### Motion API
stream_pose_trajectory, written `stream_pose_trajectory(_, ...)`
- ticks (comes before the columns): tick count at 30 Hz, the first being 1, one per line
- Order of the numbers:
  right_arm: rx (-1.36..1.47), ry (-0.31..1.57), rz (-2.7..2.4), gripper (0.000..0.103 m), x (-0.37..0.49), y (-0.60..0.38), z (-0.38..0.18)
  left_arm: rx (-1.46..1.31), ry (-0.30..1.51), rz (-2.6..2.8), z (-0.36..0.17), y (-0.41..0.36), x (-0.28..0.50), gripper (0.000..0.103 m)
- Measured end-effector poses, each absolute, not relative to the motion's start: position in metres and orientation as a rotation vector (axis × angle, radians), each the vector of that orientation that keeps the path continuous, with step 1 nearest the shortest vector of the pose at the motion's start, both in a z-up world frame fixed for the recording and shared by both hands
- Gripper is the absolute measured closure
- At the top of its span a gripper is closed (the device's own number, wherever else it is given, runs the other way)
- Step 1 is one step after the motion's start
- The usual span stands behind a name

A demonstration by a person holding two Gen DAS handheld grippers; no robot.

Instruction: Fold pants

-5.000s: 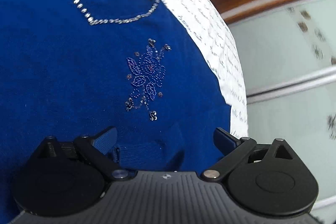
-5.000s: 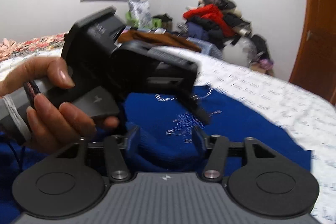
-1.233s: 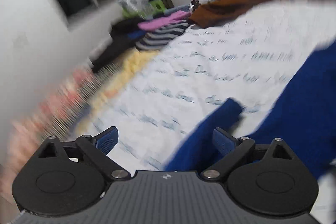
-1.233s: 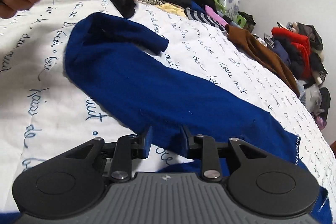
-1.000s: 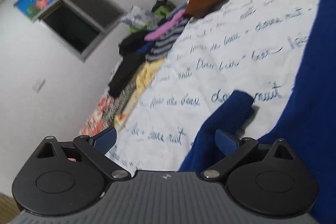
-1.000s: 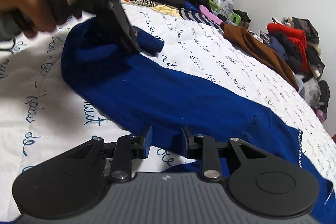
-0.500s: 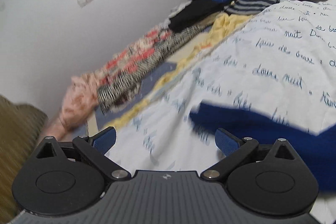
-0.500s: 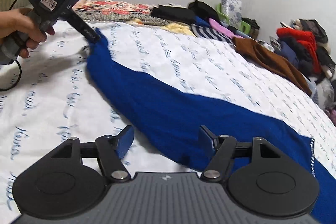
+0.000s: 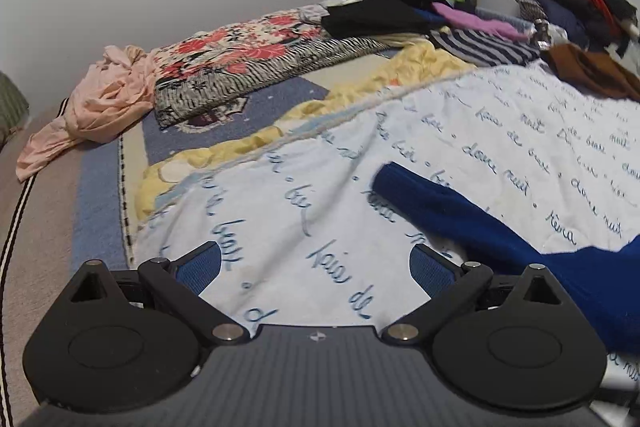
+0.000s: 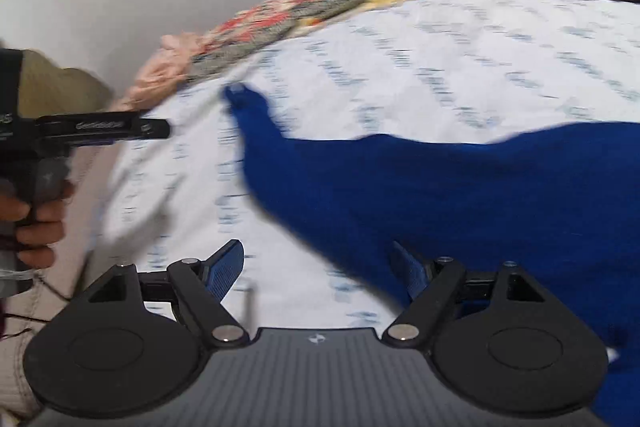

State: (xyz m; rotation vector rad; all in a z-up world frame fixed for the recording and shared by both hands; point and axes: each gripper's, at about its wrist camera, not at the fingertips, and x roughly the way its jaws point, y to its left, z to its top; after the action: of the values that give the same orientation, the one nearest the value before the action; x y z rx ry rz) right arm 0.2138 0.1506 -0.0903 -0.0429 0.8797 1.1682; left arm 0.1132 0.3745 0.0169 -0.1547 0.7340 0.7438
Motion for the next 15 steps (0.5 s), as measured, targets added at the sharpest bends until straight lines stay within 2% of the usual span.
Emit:
stream_pose_trajectory(5,-0.265,0.791,1.397,0.022,0.163,0.174,-0.084,-0.236,0.719,0.723,0.026,0.384,0.100,0.003)
stream_pose_trajectory(10,-0.313,0.757,1.433,0.023,0.151,0.184,-0.080,-0.240,0.727,0.666,0.026,0.375,0.107,0.003)
stream_pose_trajectory(15,-0.069,0.694,1.358,0.023,0.174,0.165,-0.065,-0.234,0.727,0.621,0.027,0.367,0.124,0.003)
